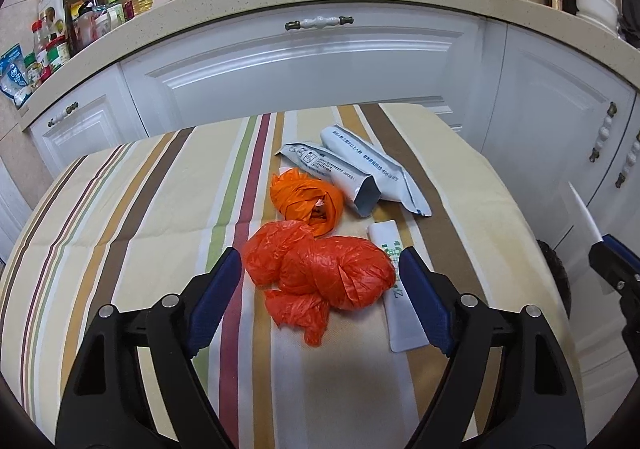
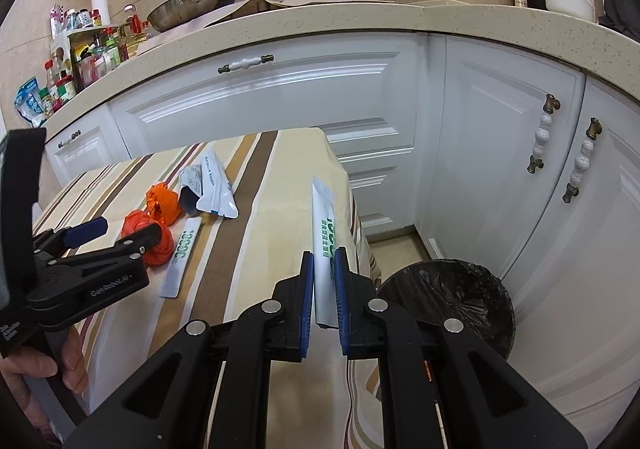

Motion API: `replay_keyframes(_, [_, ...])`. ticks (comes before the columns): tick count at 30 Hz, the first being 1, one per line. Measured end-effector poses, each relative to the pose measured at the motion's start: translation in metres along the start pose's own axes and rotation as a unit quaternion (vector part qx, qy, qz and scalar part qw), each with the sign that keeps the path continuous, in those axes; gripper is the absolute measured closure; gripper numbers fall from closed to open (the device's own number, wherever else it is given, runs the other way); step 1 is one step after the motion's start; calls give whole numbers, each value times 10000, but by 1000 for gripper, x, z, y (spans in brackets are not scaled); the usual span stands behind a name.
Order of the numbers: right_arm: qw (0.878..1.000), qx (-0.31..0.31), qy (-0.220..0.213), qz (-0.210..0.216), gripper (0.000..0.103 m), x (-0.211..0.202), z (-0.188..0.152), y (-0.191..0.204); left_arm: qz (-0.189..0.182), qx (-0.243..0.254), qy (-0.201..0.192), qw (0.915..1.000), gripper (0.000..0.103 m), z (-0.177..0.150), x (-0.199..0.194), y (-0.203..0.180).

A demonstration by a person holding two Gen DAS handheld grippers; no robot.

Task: Collect trash
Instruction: 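Grasp the red-orange plastic bag with the left gripper, then carry both items over the black bin and open both grippers to drop them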

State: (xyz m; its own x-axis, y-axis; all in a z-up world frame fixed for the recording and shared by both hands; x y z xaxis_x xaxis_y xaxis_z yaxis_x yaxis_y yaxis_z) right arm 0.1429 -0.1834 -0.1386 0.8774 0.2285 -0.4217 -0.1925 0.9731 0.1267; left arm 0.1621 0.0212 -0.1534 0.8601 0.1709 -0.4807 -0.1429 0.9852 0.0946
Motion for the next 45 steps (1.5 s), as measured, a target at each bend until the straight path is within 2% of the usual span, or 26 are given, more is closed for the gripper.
replay_keyframes(1, [10000,13,-3,6,92,1,0,-1,-16,-14,16,10000,34,-1,2,1])
replay_keyframes(2, [10000,19,-5,5,92,1,0,-1,-50,-37,37,10000,43,-1,2,1])
replay_keyframes(3, [10000,22,-3,7,92,2,0,-1,-78,-43,62,9999,49,-2,3,1])
replay_keyframes(5, [10000,28,-3,5,92,2,0,-2,-132,11,30,9999,51,-3,1,1])
replay_keyframes(8, [10000,31,-23,-7,92,2,0,-2,-246,-36,-4,9997,66,-5,-2,3])
replay_keyframes(15, [10000,4,-83,-38,92,-2,1,1,-243,-53,-17,9997,68,-9,-17,17])
replay_keyframes(21, [9998,-8,-176,-96,92,-8,4,1,-238,-22,-213,9995,69,-3,-42,27])
replay_keyframes(26, [9993,13,-281,-238,92,-17,7,-6,-458,-28,-310,9985,69,5,-60,18])
replay_keyframes(32, [9969,108,-448,-637,92,-33,12,-35,-1006,170,-489,9936,69,16,-73,-32])
replay_keyframes(38, [9925,280,-526,-1064,92,-47,11,-75,-1639,488,-602,9834,69,24,-78,-101])
replay_keyframes(45, [9875,454,-528,-1411,92,-52,5,-117,-2025,776,-647,9741,69,27,-70,-168])
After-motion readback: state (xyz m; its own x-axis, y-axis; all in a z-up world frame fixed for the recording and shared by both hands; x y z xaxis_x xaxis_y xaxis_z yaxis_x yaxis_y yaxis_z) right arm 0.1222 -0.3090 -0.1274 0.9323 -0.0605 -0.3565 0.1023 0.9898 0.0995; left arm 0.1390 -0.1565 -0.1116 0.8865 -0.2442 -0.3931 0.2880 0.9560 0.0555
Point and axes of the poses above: each gripper's, at about its wrist camera, not at the fingertips, and x roughly the way its jaws point, y to its left, z to its top, the point moved 4 cm from there along x, roughly the way its jaws point, and after that the axes turned 14 degrees about -y, right-handed, at the moved point
